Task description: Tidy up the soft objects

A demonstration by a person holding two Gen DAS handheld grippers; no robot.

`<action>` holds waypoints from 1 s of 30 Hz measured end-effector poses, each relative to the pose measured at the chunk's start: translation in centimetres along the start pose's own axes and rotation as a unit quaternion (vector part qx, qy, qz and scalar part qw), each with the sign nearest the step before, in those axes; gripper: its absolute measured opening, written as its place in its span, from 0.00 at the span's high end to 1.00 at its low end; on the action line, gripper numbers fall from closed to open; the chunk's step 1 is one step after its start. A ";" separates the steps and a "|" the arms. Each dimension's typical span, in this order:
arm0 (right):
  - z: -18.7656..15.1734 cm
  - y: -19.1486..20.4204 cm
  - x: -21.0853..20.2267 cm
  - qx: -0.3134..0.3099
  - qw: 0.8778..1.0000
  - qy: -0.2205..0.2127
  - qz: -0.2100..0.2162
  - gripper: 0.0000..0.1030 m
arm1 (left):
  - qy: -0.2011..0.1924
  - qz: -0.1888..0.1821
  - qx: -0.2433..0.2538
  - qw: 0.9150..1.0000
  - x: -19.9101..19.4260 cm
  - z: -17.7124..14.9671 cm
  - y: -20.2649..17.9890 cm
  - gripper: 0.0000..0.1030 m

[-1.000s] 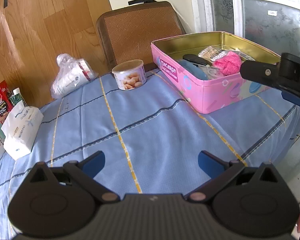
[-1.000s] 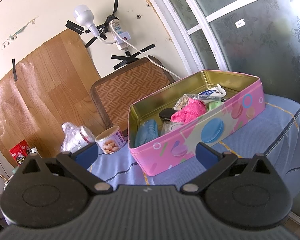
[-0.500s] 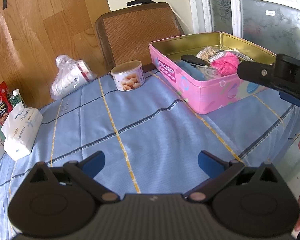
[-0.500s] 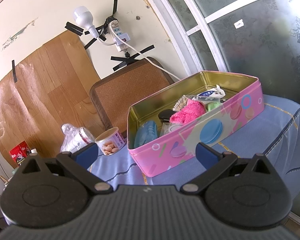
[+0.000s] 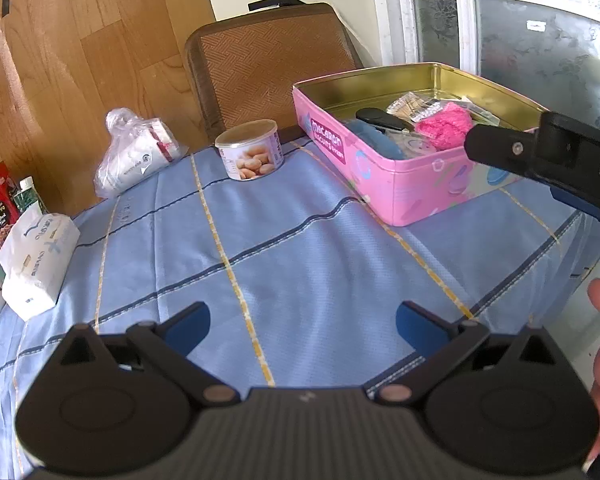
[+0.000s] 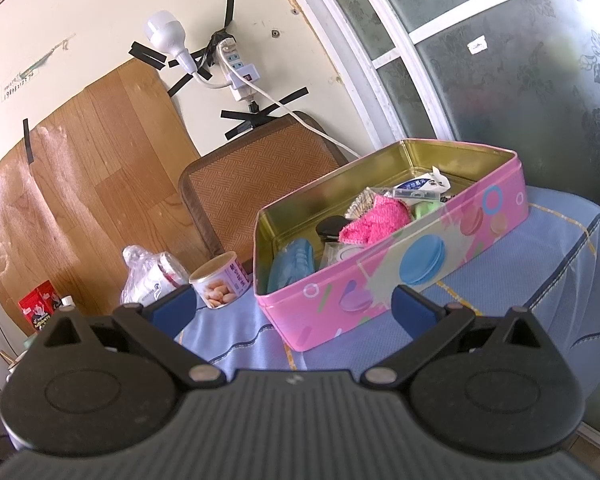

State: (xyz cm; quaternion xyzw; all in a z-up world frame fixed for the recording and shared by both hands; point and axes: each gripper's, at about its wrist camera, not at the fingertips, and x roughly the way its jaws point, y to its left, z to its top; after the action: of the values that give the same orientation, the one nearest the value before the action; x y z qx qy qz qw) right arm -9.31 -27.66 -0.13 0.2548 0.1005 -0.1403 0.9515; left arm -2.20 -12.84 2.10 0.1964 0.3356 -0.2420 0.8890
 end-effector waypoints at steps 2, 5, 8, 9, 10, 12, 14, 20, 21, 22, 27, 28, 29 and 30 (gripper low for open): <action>0.0 0.0 0.0 0.000 1.000 0.000 0.000 0.00 | 0.000 0.000 0.000 1.000 0.0 0.0 0.0 0.00; 0.0 0.0 0.0 0.000 1.000 0.000 0.000 0.00 | 0.000 -0.003 0.001 1.000 0.0 0.0 -0.1 0.00; 0.0 0.0 0.0 0.001 1.000 0.000 0.000 0.00 | 0.001 -0.008 0.001 1.000 -0.1 0.0 -0.2 0.00; 0.0 0.0 0.0 0.001 1.000 0.000 0.000 0.00 | 0.001 -0.010 0.001 1.000 0.0 0.0 -0.2 0.00; -0.1 0.0 0.0 0.001 1.000 0.000 0.000 0.00 | 0.002 -0.012 0.001 1.000 0.0 0.0 -0.1 0.00; -0.1 -0.1 0.0 0.001 1.000 0.001 0.000 0.00 | 0.003 -0.014 0.001 1.000 0.0 -0.1 -0.2 0.00; -0.1 0.0 0.0 0.001 1.000 0.001 0.000 0.00 | 0.003 -0.014 0.001 1.000 0.0 -0.1 -0.2 0.00; -0.1 -0.1 0.1 0.001 1.000 0.001 0.000 0.00 | 0.004 -0.017 0.002 1.000 0.0 -0.1 -0.3 0.00; -0.1 -0.1 0.1 0.001 1.000 0.001 0.000 0.00 | 0.005 -0.018 0.003 1.000 0.0 -0.1 -0.3 0.00; -0.1 -0.1 0.1 0.001 1.000 0.001 0.000 0.00 | 0.005 -0.019 0.003 1.000 0.1 -0.1 -0.3 0.00; -0.1 -0.1 0.1 0.000 1.000 0.001 0.000 0.00 | 0.007 -0.026 0.001 1.000 0.2 -0.1 -0.3 0.00; -0.1 -0.1 0.1 0.001 1.000 0.001 0.000 0.00 | 0.006 -0.027 0.001 1.000 0.1 -0.1 -0.3 0.00; -0.1 -0.1 0.1 0.001 1.000 0.001 0.000 0.00 | 0.004 -0.028 0.002 1.000 0.1 -0.2 -0.3 0.00; -0.1 -0.1 0.1 0.001 1.000 0.001 0.000 0.00 | -0.001 -0.027 0.005 1.000 0.0 -0.2 -0.4 0.00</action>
State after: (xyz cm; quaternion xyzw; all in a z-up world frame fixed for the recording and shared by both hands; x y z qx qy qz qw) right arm -9.30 -27.73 -0.31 0.2559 0.1012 -0.1402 0.9511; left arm -2.55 -13.02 1.91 0.1916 0.3391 -0.2681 0.8812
